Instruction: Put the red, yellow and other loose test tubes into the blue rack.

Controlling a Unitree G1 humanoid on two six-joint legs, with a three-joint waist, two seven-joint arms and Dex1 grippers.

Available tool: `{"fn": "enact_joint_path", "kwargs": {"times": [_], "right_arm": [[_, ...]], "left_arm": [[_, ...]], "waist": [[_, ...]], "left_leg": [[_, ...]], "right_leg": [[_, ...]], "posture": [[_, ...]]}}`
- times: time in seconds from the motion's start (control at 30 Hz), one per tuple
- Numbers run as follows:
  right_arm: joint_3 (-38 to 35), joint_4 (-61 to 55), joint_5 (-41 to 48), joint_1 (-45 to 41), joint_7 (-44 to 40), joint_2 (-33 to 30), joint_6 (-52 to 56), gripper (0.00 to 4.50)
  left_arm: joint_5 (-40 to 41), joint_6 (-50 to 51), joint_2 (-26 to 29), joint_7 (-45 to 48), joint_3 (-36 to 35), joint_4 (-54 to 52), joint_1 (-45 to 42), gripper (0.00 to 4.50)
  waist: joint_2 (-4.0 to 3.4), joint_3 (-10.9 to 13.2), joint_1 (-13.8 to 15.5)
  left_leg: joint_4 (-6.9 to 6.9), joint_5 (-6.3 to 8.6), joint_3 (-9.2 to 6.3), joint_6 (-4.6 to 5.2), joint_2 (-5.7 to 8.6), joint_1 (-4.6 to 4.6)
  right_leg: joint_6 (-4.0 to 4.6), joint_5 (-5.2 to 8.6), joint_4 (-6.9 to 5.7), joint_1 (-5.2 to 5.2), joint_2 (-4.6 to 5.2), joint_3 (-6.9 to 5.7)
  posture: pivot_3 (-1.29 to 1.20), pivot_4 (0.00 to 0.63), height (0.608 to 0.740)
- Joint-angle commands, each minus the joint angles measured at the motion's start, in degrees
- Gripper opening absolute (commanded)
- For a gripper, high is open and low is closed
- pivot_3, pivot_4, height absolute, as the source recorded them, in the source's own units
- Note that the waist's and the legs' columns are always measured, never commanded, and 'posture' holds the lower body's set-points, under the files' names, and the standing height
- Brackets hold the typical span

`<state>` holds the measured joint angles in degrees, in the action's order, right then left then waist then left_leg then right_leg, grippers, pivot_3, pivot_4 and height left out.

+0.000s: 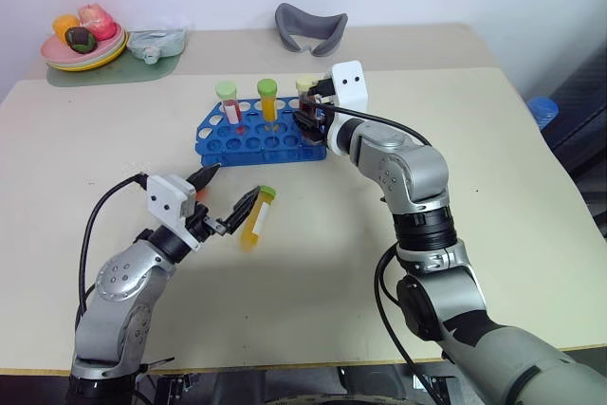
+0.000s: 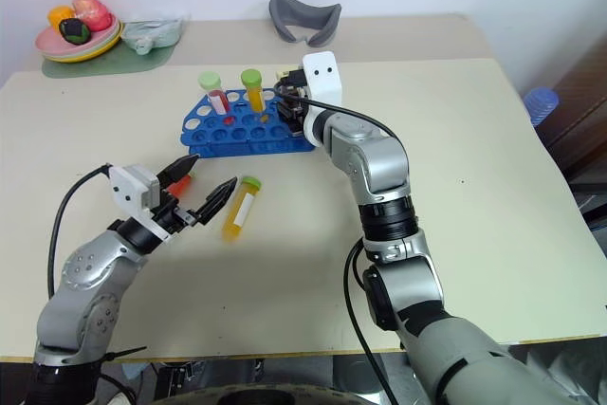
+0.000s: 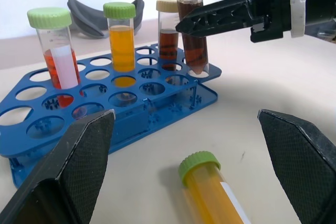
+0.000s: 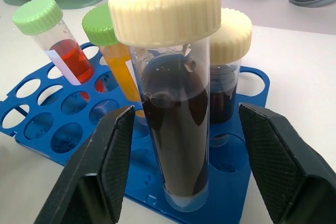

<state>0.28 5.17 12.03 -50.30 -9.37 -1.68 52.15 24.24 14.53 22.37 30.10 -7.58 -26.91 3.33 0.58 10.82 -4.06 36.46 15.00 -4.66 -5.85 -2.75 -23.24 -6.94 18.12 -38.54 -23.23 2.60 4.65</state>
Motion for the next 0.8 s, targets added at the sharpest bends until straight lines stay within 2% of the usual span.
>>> {"fn": "enact_joint_path", "kwargs": {"times": [0.03,0.07,0.37,0.6,0.8], "right_arm": [[-0.1,-2.8,0.3,-1.9,0.2,0.0,-0.3,1.88],[-0.1,-2.8,0.2,-1.9,0.3,0.0,-0.2,1.43],[0.5,-3.9,0.5,-1.3,-0.8,0.1,-1.6,1.43],[5.8,-7.7,-2.6,5.4,-3.5,-0.8,-13.3,1.43],[6.9,-8.3,-4.0,9.4,-3.9,-1.0,-18.8,1.43]], "left_arm": [[-0.2,-1.3,0.1,0.1,-0.1,-0.5,0.0,4.5],[-0.3,-1.3,0.0,0.1,-0.1,-0.6,0.0,4.5],[-0.4,-1.2,0.1,-0.2,0.0,-0.6,-0.2,4.5],[-0.2,-0.8,0.1,-0.3,0.1,-0.9,-0.4,4.5],[0.0,0.1,0.4,-0.8,0.0,-1.8,-0.8,4.5]], "waist": [[0.0,0.0,0.0],[0.0,0.0,0.0],[0.0,0.0,0.0],[0.0,0.0,0.0],[0.0,0.0,0.0]], "left_leg": [[0.0,0.0,0.0,0.0,0.0,0.0],[0.0,0.0,0.0,0.0,0.0,0.0],[0.0,0.0,0.0,0.0,0.0,0.0],[-0.1,0.0,0.0,0.0,0.0,0.0],[-0.12,0.0,0.0,0.0,0.0,0.0]], "right_leg": [[0.0,0.0,0.0,0.0,0.0,0.0],[0.0,0.0,0.0,0.0,0.0,0.0],[0.0,0.0,0.0,0.0,0.0,0.0],[0.0,0.0,0.1,-0.01,0.0,0.0],[0.0,0.0,0.12,-0.01,0.01,0.0]], "posture": [[0.0,0.15,0.74],[0.0,0.15,0.74],[0.0,0.15,0.74],[0.0,0.15,0.74],[0.0,0.15,0.74]]}}
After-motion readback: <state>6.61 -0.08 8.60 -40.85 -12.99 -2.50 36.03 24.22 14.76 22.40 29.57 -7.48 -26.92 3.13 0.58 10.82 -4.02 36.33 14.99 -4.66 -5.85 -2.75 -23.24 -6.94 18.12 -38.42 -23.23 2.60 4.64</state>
